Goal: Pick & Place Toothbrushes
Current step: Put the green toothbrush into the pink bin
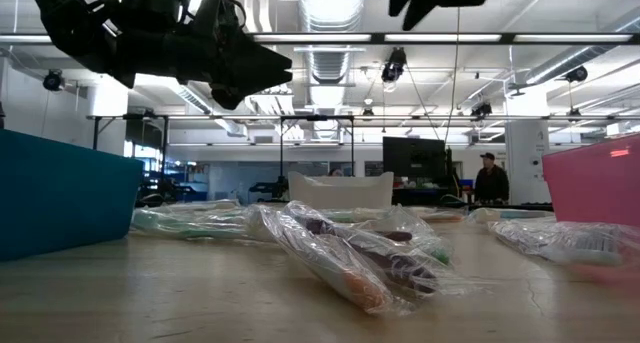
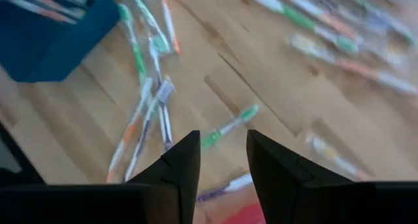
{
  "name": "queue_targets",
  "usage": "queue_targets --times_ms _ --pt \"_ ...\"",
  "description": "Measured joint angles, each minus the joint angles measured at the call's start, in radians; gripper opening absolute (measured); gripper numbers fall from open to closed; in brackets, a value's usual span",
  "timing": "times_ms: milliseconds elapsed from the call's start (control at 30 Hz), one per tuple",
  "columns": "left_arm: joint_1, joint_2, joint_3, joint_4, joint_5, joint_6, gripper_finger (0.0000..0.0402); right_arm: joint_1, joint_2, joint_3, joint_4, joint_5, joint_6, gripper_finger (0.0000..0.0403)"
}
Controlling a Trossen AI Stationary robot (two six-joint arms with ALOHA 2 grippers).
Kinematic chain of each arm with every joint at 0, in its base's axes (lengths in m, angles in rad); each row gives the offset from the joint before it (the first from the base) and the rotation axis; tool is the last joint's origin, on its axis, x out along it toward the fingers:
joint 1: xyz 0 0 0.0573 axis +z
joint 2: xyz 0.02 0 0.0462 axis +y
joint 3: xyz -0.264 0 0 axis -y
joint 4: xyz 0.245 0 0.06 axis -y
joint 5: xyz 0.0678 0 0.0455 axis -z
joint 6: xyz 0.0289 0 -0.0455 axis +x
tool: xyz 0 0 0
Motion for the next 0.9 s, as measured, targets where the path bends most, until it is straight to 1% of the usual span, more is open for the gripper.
queue_targets --times_ms 167,333,500,600,733,900 --pt "0.000 0.000 0.000 -0.005 0.000 0.000 0.0167 0.032 -0.001 -0.080 0.003 0.001 0.176 0.0141" --pt "0.000 0.000 0.000 -0.019 0.000 0.004 0.0167 0.037 -0.001 -0.189 0.069 -0.012 0.295 0.0161" --pt "0.000 0.000 0.000 -0.027 -0.018 0.025 0.0167 0.037 0.000 -0.304 0.275 -0.016 0.313 0.0184" --pt "0.000 0.000 0.000 -0.029 -0.033 0.028 0.0167 0.037 0.000 -0.375 0.406 -0.047 0.314 0.0194" --pt "0.000 0.000 0.000 -0.031 -0.043 0.039 0.0167 0.036 0.001 -0.454 0.461 -0.056 0.360 0.0199" --pt "0.000 0.000 0.000 -0.031 -0.071 0.050 0.0167 0.037 0.001 -0.536 0.546 -0.057 0.392 0.0191"
